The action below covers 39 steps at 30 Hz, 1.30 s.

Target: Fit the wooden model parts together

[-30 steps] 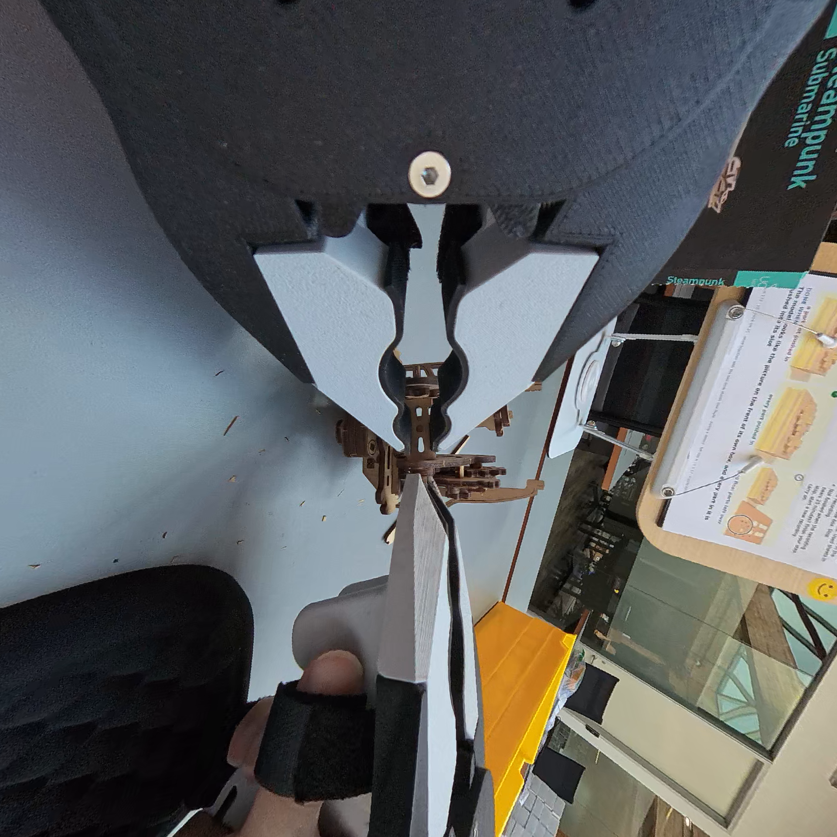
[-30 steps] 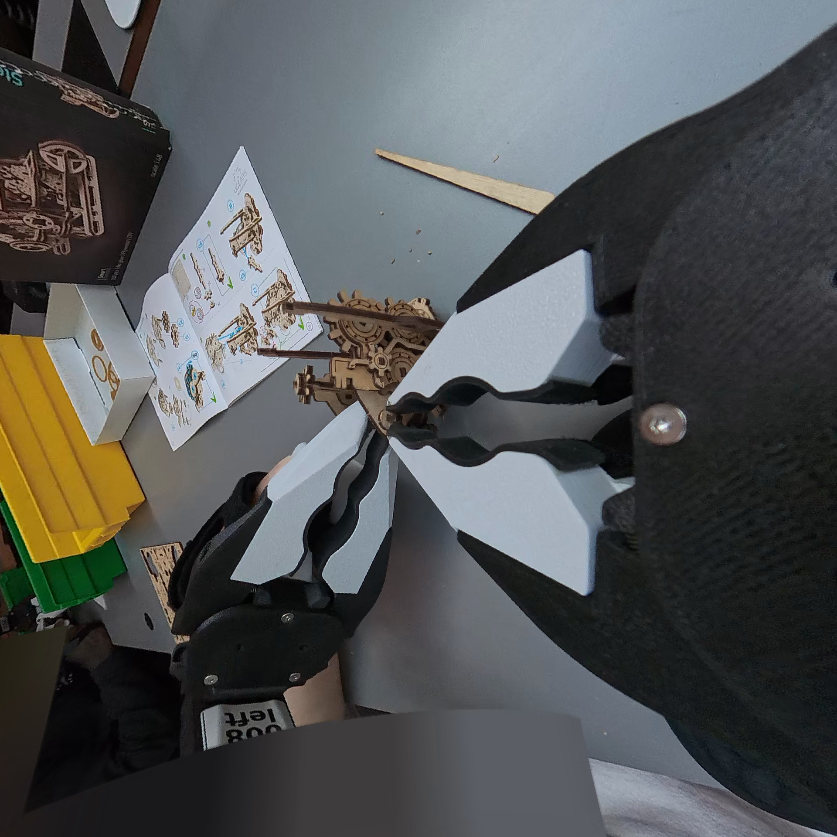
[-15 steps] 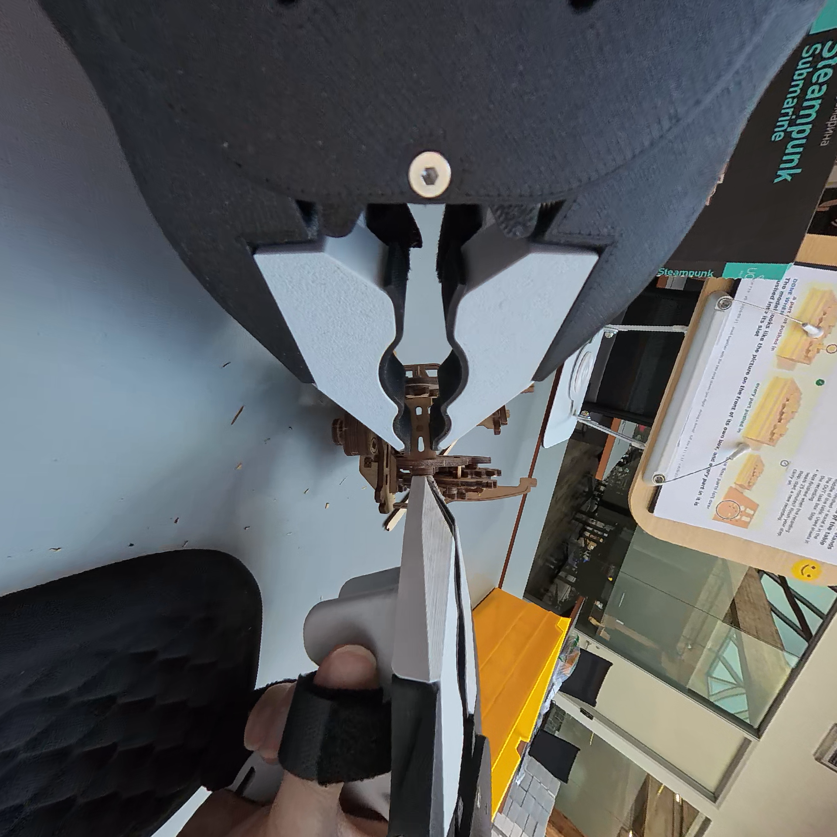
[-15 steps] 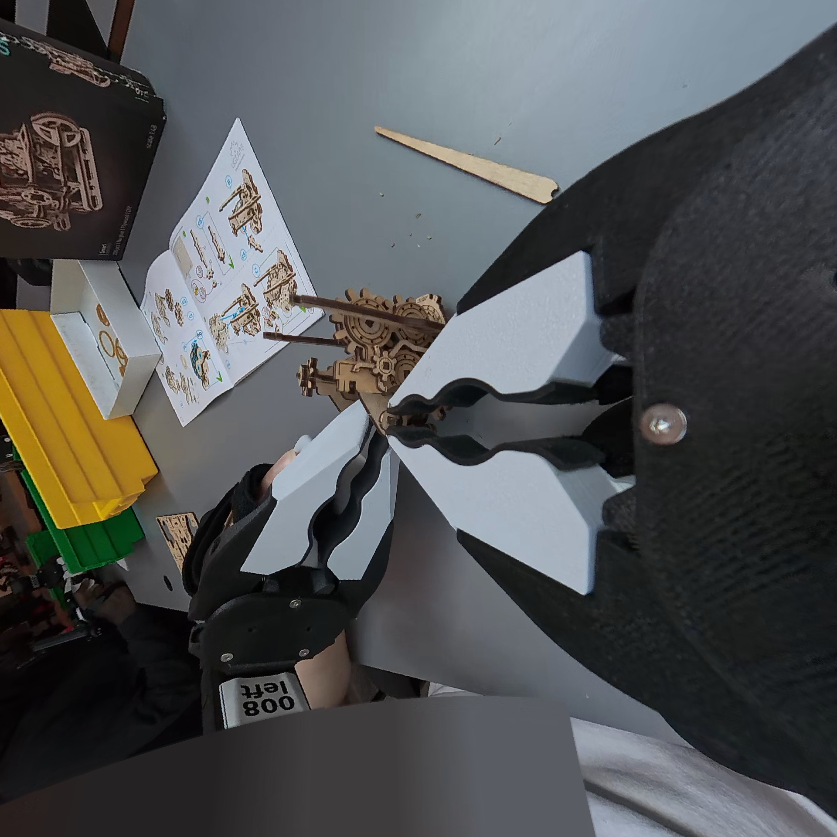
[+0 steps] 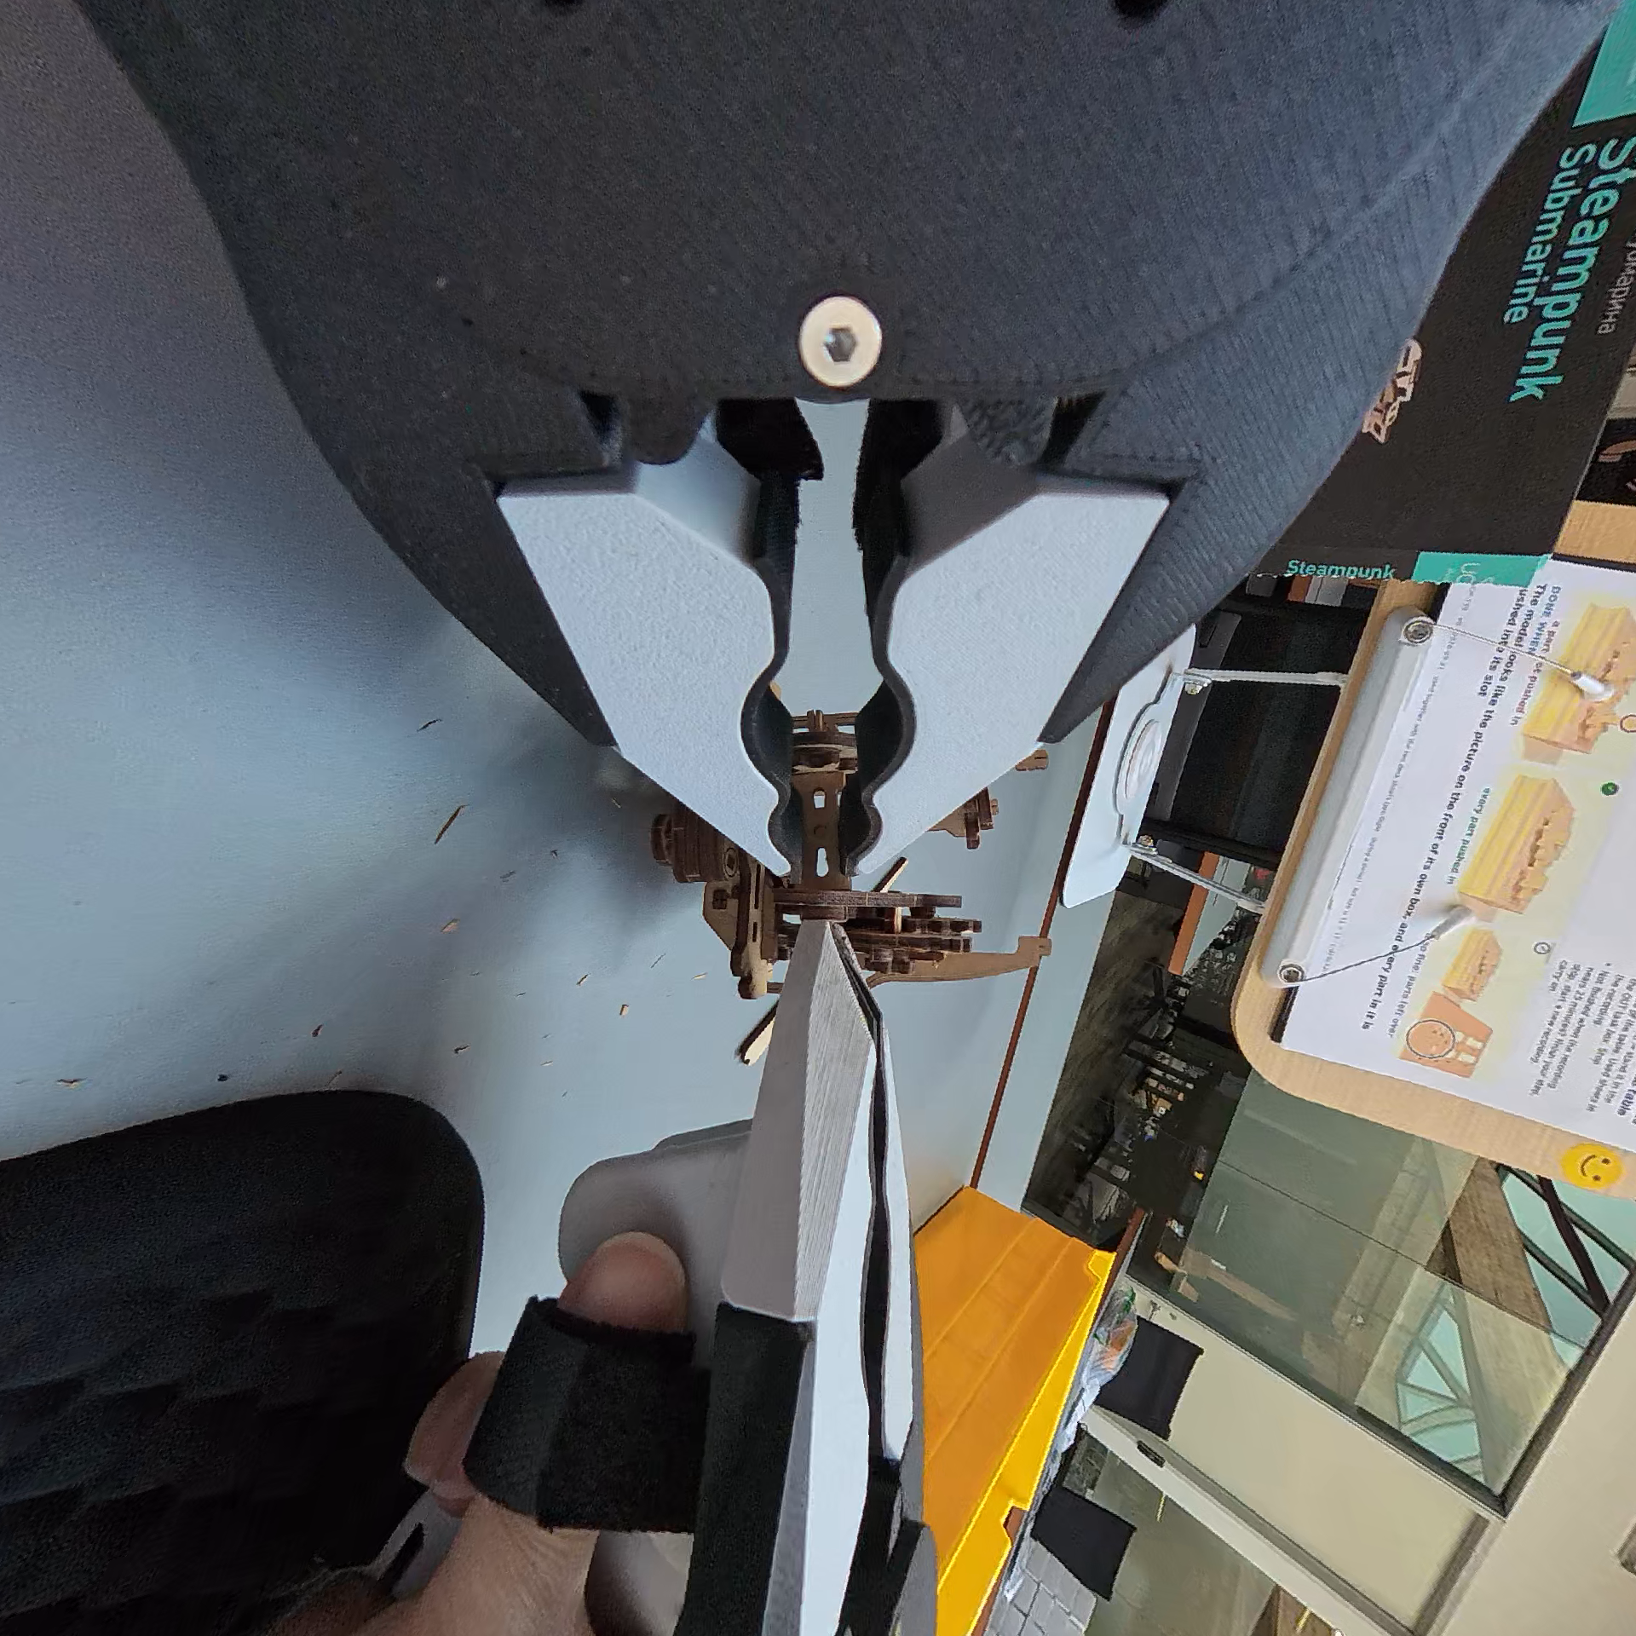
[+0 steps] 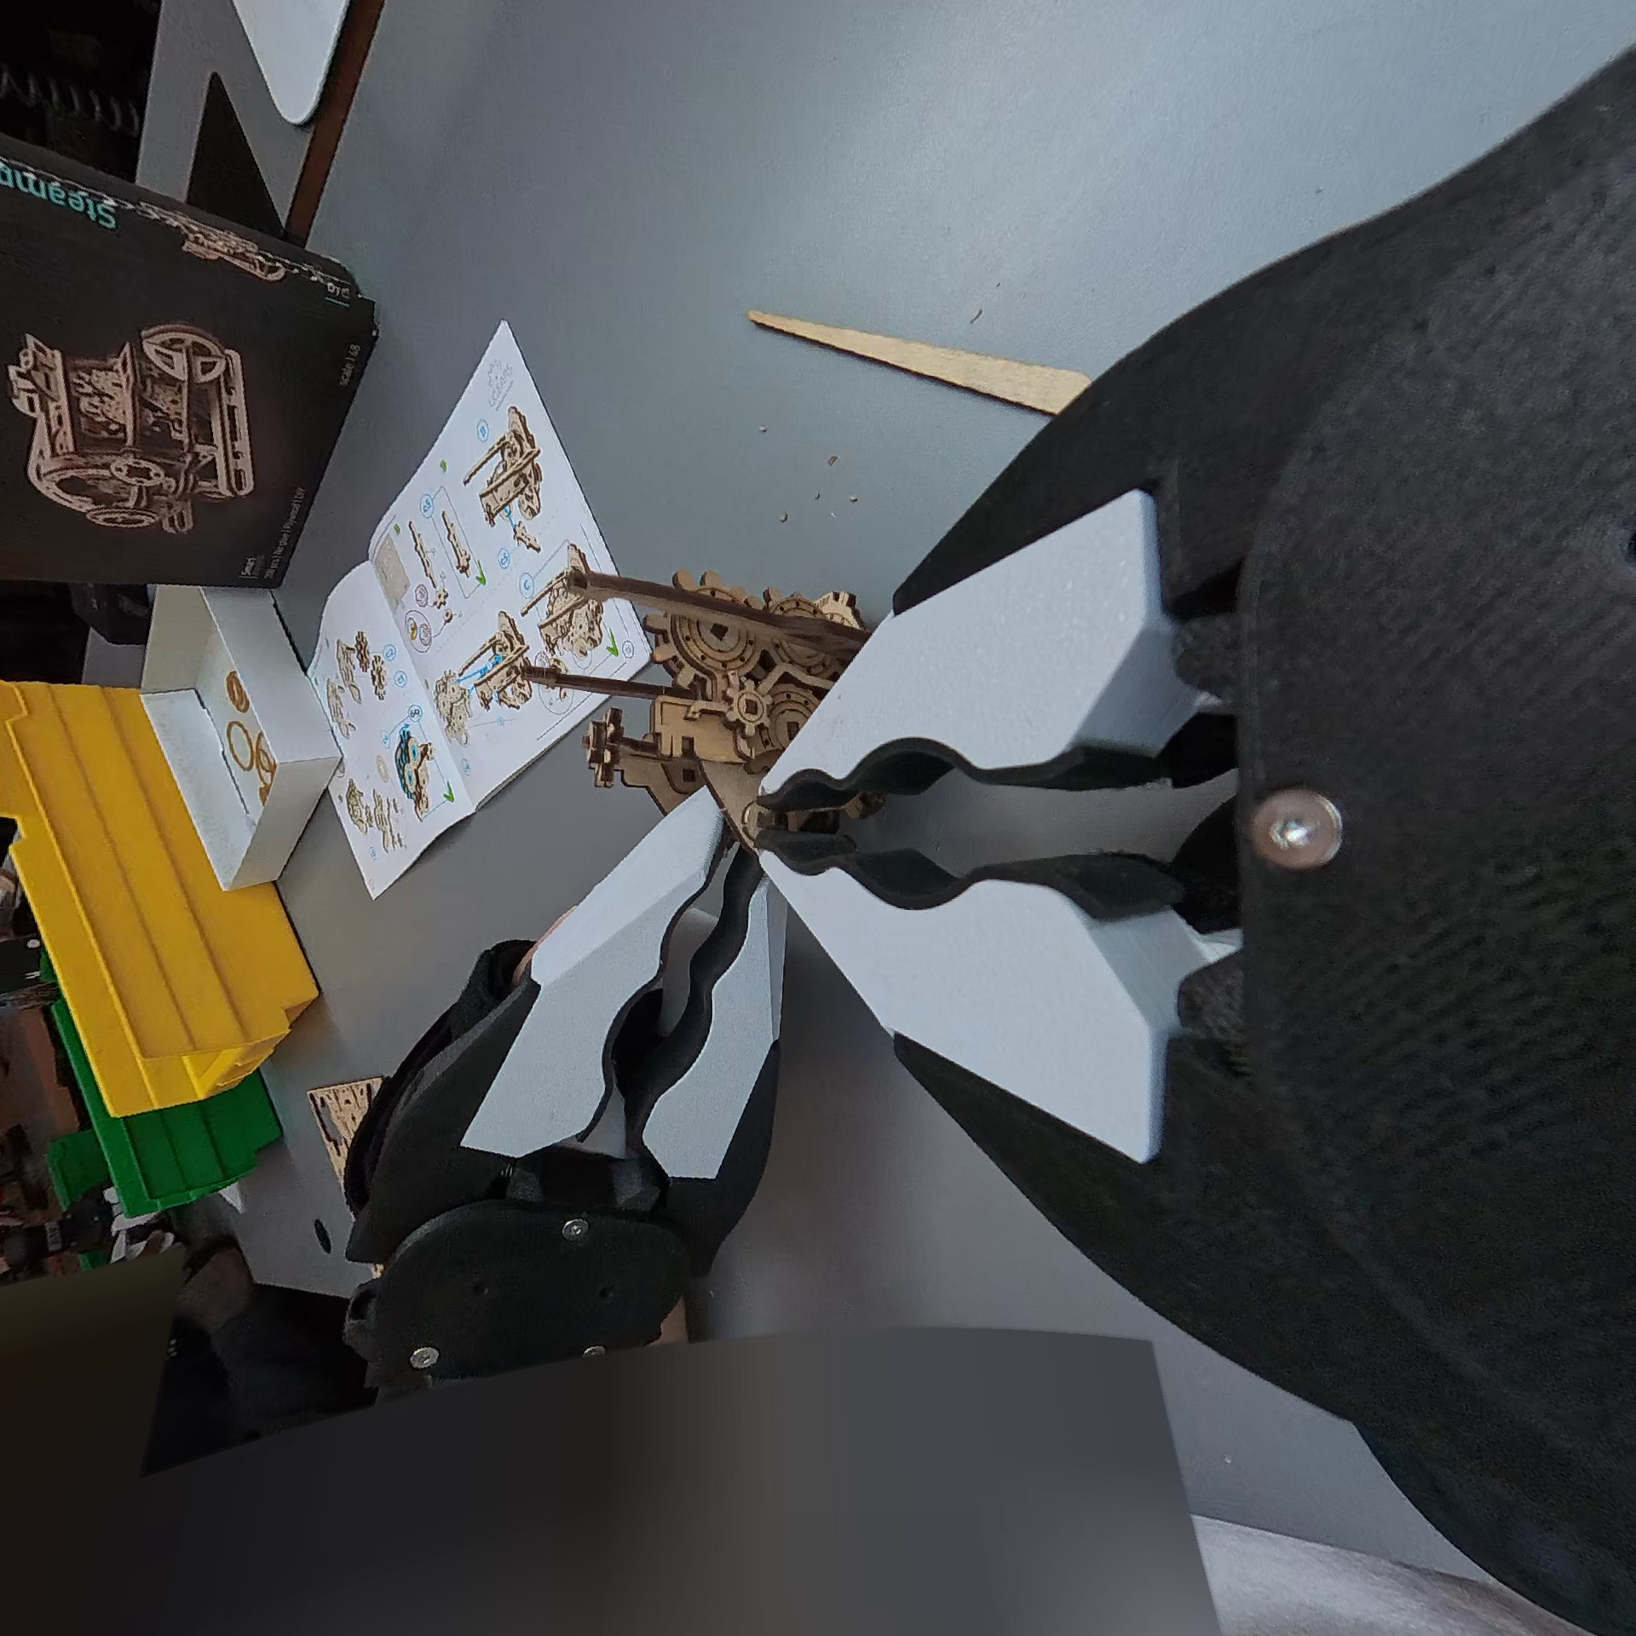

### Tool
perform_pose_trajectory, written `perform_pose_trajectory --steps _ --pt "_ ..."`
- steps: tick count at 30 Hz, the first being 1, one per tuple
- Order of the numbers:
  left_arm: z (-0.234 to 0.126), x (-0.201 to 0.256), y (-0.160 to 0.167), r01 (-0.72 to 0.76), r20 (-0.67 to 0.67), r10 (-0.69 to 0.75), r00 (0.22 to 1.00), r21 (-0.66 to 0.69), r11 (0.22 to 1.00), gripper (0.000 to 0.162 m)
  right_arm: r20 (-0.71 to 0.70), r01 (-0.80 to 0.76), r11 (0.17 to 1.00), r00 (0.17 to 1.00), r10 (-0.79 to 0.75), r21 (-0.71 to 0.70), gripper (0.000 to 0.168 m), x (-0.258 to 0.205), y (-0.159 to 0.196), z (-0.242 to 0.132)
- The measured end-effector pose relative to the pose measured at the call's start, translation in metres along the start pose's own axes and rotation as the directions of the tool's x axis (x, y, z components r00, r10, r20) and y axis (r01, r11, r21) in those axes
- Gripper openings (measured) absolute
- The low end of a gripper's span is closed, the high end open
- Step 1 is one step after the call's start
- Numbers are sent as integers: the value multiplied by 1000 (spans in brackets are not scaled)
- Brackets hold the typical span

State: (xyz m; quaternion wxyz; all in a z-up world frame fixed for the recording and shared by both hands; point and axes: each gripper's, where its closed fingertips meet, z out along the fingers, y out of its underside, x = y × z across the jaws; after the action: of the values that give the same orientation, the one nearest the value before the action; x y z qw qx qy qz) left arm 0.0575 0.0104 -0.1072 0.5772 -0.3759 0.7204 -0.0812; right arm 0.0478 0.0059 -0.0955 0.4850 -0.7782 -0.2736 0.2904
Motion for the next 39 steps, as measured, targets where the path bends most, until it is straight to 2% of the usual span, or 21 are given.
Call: perform_pose_trajectory --steps 12,16,24,35,39 --pt "3 -1 4 -1 3 1 1000 -11 1000 3 -50 12 1000 999 -13 -9 2 3 0 2" --pt "4 3 1 -1 -21 1 1000 40 999 5 33 -49 997 998 51 -58 0 3 5 -2" --pt "2 0 -1 -71 29 70 997 65 995 6 154 -190 981 969 191 -25 0 3 2 -9" --pt "1 1 -1 -14 -23 14 1000 23 1000 5 128 -120 993 984 121 -12 1 2 1 -8" --pt "3 6 4 -146 -11 146 989 -5 989 5 114 -62 996 991 70 -69 1 3 11 -5"
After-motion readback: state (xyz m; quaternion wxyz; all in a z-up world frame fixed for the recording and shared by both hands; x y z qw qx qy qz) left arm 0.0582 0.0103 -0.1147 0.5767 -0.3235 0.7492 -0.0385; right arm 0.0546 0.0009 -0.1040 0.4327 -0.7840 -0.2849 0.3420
